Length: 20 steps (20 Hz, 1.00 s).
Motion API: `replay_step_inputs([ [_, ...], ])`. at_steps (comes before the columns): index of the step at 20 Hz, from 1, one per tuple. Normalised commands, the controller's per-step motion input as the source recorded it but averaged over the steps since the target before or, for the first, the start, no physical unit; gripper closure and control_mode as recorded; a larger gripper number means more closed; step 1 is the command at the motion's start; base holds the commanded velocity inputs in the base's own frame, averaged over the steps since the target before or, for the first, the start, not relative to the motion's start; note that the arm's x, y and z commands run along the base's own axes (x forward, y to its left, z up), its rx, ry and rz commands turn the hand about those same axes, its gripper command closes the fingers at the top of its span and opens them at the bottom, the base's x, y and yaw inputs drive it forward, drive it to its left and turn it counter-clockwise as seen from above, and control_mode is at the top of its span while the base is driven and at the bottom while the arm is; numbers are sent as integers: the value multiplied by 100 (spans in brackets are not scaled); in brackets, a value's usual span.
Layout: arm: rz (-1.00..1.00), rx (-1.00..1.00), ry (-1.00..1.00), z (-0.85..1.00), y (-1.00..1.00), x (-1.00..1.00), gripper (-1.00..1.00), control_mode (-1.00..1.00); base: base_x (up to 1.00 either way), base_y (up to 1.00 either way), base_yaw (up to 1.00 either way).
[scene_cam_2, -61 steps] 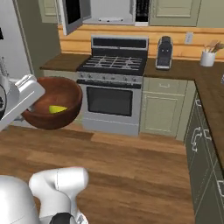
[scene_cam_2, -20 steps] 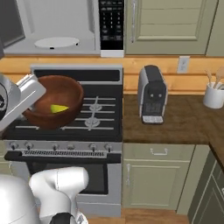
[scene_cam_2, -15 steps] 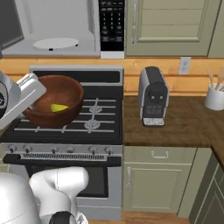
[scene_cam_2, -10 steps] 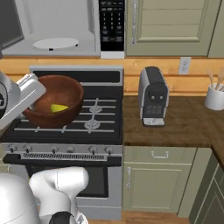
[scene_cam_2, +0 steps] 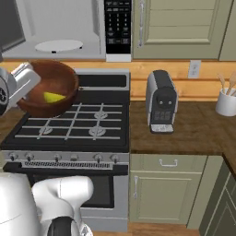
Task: Pick the lemon wedge from the sink and place it in the bowl. Then pick the bowl and place it in the microwave. Then close the microwave door and press the start button.
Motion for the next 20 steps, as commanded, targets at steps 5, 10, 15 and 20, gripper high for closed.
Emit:
replay_step_inputs([
  [5,15,0,-13,75,44,94,100,-100,0,0,0],
  [10,12,-3,-19,57,39,100,100,-100,0,0,0],
  [15,19,-9,-22,10,3,100,100,-100,0,0,0],
  [20,21,-11,-18,4,0,100,100,-100,0,0,0],
])
